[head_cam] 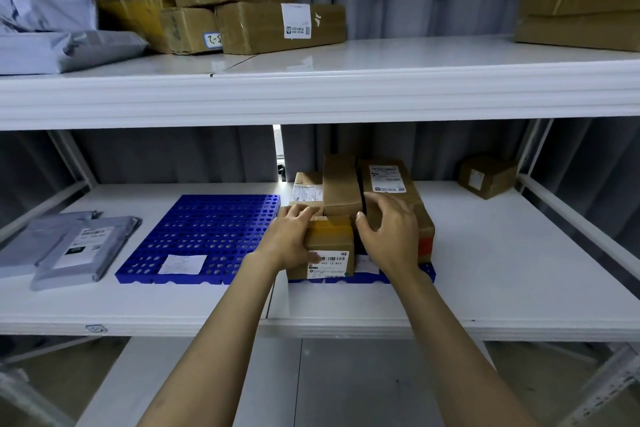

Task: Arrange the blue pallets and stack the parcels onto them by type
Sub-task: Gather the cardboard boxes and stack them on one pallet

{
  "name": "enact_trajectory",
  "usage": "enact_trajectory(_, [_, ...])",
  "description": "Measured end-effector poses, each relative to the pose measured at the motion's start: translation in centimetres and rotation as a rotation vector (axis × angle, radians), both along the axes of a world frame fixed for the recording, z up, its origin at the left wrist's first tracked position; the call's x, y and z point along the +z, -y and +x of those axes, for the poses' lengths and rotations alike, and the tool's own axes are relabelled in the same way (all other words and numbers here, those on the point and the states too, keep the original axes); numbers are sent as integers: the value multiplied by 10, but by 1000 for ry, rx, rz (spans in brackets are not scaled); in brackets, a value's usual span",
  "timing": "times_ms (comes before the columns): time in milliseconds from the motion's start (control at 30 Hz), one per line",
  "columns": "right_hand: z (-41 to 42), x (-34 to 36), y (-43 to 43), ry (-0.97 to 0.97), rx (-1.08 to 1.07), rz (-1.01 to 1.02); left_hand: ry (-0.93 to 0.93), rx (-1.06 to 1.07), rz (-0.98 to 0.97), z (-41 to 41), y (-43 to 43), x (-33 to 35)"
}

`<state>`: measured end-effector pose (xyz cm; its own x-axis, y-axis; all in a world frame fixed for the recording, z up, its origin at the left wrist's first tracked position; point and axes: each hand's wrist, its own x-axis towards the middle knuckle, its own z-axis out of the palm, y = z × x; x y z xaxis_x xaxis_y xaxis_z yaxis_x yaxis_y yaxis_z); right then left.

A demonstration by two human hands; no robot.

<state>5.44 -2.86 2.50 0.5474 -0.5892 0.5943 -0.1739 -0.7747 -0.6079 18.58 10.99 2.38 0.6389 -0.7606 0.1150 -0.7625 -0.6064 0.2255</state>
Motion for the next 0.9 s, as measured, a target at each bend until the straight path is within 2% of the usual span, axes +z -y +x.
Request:
enact_trajectory(100, [-5, 13, -14, 120, 68, -85, 103, -30, -49, -13, -11, 18])
enact_trajectory(200, [-9, 33, -32, 301, 139, -257, 250, -94, -135, -35, -28, 42])
enact_trajectory(367, [-8, 79, -64, 548, 243, -471, 589, -268, -446, -69, -63, 93])
enact_trajectory(500, [-3, 125, -86, 670, 255, -499, 706, -314, -629, -76, -85, 138])
enact_trajectory(600, [7, 160, -98, 631, 221, -460, 724, -228, -695, -66, -93, 171])
enact_trajectory(733, [22, 197, -108, 494, 120, -429, 636, -107, -793, -40, -95, 204])
enact_trajectory(900, [41, 234, -106, 339, 92, -399, 549, 3, -818, -6, -94, 239])
